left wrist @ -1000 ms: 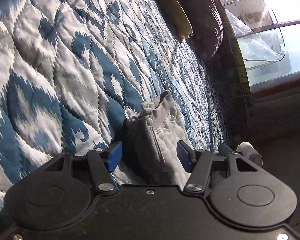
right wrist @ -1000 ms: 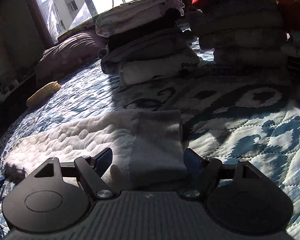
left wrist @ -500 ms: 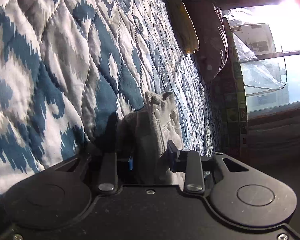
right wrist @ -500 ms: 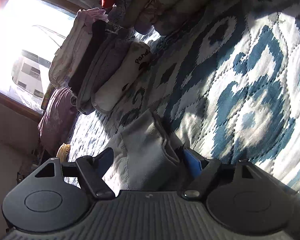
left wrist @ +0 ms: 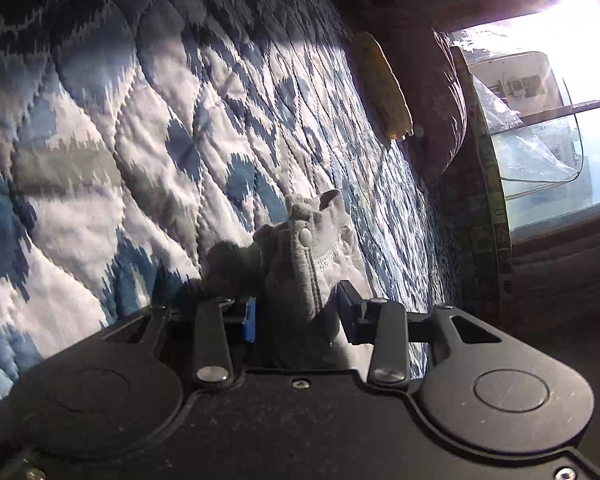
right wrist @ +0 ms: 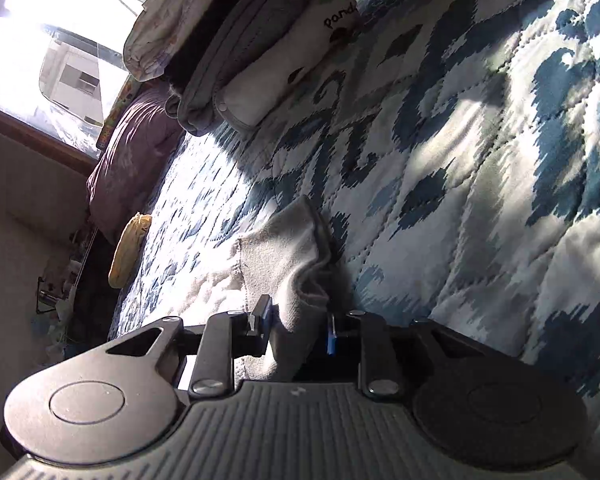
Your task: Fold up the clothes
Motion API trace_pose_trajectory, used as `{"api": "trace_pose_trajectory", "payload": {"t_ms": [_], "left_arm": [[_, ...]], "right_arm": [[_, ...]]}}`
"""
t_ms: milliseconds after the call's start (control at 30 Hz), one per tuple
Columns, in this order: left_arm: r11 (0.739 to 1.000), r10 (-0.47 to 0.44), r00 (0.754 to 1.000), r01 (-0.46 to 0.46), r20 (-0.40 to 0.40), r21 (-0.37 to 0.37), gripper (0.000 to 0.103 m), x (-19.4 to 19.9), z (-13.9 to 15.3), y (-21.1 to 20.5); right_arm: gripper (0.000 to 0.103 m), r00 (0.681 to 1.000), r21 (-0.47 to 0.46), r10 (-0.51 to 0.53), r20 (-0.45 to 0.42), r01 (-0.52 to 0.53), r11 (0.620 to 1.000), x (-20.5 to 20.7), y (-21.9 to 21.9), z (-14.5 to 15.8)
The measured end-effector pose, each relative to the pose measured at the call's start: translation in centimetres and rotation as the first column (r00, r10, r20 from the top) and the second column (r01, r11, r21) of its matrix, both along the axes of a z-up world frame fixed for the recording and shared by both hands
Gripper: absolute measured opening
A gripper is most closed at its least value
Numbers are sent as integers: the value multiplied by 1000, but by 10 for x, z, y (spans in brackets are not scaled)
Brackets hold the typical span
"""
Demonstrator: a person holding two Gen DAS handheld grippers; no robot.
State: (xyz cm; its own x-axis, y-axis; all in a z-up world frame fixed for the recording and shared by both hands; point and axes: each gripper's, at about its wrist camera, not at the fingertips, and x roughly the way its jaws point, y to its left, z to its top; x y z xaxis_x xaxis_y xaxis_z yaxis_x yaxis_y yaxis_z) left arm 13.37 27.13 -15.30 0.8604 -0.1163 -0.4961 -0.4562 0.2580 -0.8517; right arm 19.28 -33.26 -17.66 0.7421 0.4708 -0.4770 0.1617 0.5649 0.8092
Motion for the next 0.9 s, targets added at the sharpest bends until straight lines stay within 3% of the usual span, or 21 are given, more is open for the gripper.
{"api": "trace_pose_trajectory", "payload": {"t_ms": [167,300,367,467,600,700,833,900], "left_arm": [[993,50,995,-41,82,-112,44,-31,-3,12],[987,62,994,-48,88,-152,53,-40,0,8],[987,50,994,-35,92,-156,60,-39,3,2],[994,29,997,-22,66,-108,61,-28,7,-4],[998,30,998,-27,49,-61,61,-17,10,-9],[999,31,999,-31,37,-25,59,-9,12,-12],[999,34,999,-34,21,22,28,3,14,-17],[998,35,999,-36,13,46,22,8,16,-19]], "right_arm": [[27,999,16,44,5,-44,999,-1,-3,7],[26,997,92,80,11,-80,993,6,-12,-3],[25,995,153,99,11,-99,983,8,-19,-8],[24,992,213,124,16,-125,969,10,-25,-13],[23,987,167,154,50,-160,973,7,-21,-10],[23,981,133,170,95,-182,974,4,-18,-10],[28,969,126,187,165,-208,970,0,-18,-11],[32,961,149,190,199,-222,964,-3,-21,-13]]}}
